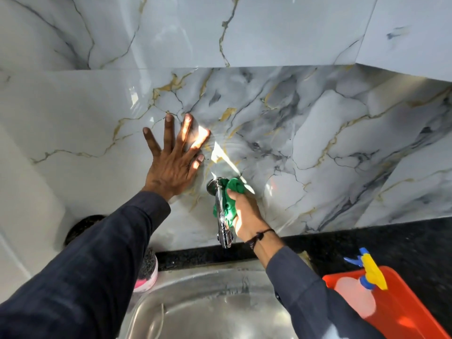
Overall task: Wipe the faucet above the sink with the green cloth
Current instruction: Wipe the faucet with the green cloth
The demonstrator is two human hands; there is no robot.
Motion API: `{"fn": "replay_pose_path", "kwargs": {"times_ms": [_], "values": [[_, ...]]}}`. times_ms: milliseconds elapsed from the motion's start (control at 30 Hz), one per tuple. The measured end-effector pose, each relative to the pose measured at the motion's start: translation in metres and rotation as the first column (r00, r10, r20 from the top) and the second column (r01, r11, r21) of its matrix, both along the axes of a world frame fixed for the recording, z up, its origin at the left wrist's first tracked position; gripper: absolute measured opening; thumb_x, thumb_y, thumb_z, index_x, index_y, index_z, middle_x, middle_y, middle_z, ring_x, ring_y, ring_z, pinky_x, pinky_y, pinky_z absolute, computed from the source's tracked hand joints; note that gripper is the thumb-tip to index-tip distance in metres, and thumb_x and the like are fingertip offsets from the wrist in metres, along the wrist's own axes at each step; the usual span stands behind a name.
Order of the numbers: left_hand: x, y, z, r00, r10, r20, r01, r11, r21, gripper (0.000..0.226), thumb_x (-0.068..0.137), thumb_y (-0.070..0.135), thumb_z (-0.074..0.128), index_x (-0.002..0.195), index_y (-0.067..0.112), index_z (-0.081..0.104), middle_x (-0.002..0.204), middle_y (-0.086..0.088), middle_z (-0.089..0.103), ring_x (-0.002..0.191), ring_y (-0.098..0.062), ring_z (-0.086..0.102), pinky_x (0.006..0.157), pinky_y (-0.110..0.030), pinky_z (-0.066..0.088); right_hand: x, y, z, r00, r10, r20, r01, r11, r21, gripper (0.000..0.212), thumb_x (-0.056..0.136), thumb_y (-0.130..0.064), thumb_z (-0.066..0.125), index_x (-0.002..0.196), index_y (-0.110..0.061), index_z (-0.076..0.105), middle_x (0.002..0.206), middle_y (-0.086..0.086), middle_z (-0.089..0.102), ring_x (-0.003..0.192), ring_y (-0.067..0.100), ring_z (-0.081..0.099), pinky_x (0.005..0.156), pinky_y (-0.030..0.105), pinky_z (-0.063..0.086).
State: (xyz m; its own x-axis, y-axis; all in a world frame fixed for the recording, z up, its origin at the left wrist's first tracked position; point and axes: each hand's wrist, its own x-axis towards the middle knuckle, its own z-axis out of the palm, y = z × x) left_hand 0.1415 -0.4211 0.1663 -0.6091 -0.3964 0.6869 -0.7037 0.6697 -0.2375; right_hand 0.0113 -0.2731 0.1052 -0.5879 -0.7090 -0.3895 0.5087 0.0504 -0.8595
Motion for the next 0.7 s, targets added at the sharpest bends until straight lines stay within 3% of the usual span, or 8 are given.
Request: {"fn": "replay_pose_path", "kwargs": {"times_ms": [100,167,233,333,400,533,633,700], "values": [[0.0,0.002,0.002,1.0,-0.003,0.003,0.003,0.999,0.032,0.064,0.107,0.05,0.025,0.165,0.041,0.001,0.173,-0.011,-0.018,0.158,-0.052,-0.007,0.112,-0.088,0.008,0.008,0.001,0.003,0.979,0.074,-0.191,-0.075,0.997,0.003,0.03,0.097,0.002,0.067,0.127,0.007,0.071,0.098,0.02,0.065,0.093,0.031,0.06,0.085,0.04,0.05],[0.0,0.005,0.004,1.0,-0.002,0.012,0.001,0.999,0.051,0.063,0.107,0.05,0.024,0.166,0.04,0.002,0.175,-0.012,-0.012,0.158,-0.056,0.004,0.112,-0.088,0.009,0.01,0.013,-0.003,0.935,0.13,-0.329,-0.141,0.99,-0.01,0.034,0.101,0.006,0.06,0.134,0.007,0.068,0.1,0.012,0.066,0.084,0.021,0.064,0.076,0.027,0.053],[0.0,0.008,0.005,1.0,-0.002,0.015,0.001,0.998,0.063,0.063,0.107,0.049,0.024,0.166,0.04,0.003,0.172,-0.011,-0.016,0.157,-0.057,0.007,0.112,-0.088,0.01,0.014,0.029,-0.006,0.838,0.188,-0.512,-0.184,0.981,0.059,0.044,0.099,0.007,0.061,0.142,-0.002,0.065,0.126,0.008,0.066,0.106,0.014,0.068,0.091,0.014,0.056],[0.0,0.014,0.01,1.0,0.005,0.025,-0.007,0.994,0.107,0.063,0.107,0.049,0.021,0.166,0.039,0.002,0.174,-0.013,-0.016,0.158,-0.057,0.004,0.112,-0.089,0.01,0.022,0.058,-0.014,0.669,0.228,-0.707,-0.173,0.973,0.151,0.054,0.093,-0.005,0.068,0.146,-0.01,0.06,0.147,0.012,0.06,0.126,0.028,0.066,0.105,0.037,0.061],[0.001,0.016,0.012,0.999,0.018,0.048,-0.024,0.991,0.131,0.063,0.107,0.05,0.02,0.166,0.038,0.001,0.176,-0.017,-0.007,0.158,-0.057,0.003,0.113,-0.089,0.009,0.028,0.075,-0.022,0.526,0.232,-0.818,-0.196,0.969,0.149,0.05,0.092,-0.003,0.064,0.142,-0.006,0.066,0.155,0.011,0.05,0.137,0.028,0.058,0.117,0.04,0.053],[0.002,0.022,0.017,0.993,0.062,0.101,-0.073,0.99,0.118,0.063,0.107,0.051,0.018,0.166,0.037,0.0,0.173,-0.015,-0.021,0.158,-0.057,-0.001,0.114,-0.088,0.007,0.033,0.104,-0.04,0.285,0.226,-0.931,-0.259,0.954,0.152,0.056,0.083,0.002,0.059,0.135,-0.012,0.074,0.162,0.009,0.038,0.146,0.021,0.047,0.125,0.008,0.028],[0.001,0.026,0.021,0.985,0.097,0.142,-0.116,0.984,0.131,0.065,0.107,0.051,0.02,0.166,0.036,-0.004,0.165,-0.012,-0.035,0.158,-0.056,-0.008,0.115,-0.087,0.004,0.027,0.121,-0.055,0.046,0.337,-0.94,-0.293,0.904,0.31,0.062,0.085,0.002,0.064,0.143,-0.018,0.068,0.163,0.007,0.029,0.149,0.03,0.045,0.126,0.025,0.04],[0.001,0.03,0.024,0.975,0.129,0.182,-0.158,0.974,0.16,0.068,0.107,0.053,0.022,0.166,0.036,-0.008,0.169,-0.014,-0.032,0.158,-0.055,-0.012,0.116,-0.087,0.004,0.025,0.128,-0.057,-0.082,0.374,-0.924,-0.27,0.884,0.382,0.059,0.091,0.0,0.064,0.146,-0.02,0.064,0.163,0.008,0.029,0.143,0.033,0.049,0.115,0.036,0.054]]}}
